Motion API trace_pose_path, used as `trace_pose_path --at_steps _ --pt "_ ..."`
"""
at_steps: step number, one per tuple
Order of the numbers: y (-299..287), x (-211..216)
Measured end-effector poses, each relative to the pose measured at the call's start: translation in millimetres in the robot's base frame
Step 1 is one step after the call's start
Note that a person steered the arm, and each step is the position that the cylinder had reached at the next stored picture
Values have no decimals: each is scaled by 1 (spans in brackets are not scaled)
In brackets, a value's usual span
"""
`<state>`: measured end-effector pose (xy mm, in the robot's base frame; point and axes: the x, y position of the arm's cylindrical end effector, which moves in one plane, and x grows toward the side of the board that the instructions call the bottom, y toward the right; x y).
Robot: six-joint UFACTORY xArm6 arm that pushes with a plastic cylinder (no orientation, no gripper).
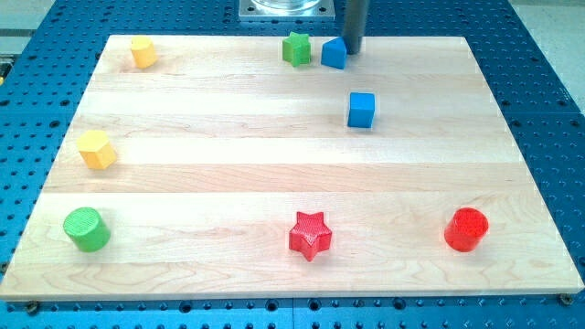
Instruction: Push the cube into the triangle
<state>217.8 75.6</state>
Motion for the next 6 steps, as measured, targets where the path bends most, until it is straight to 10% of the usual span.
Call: trace_pose_path --at_steps 2,5,6 --pt "-60 107" --pt "80 159" --pt "-17 159"
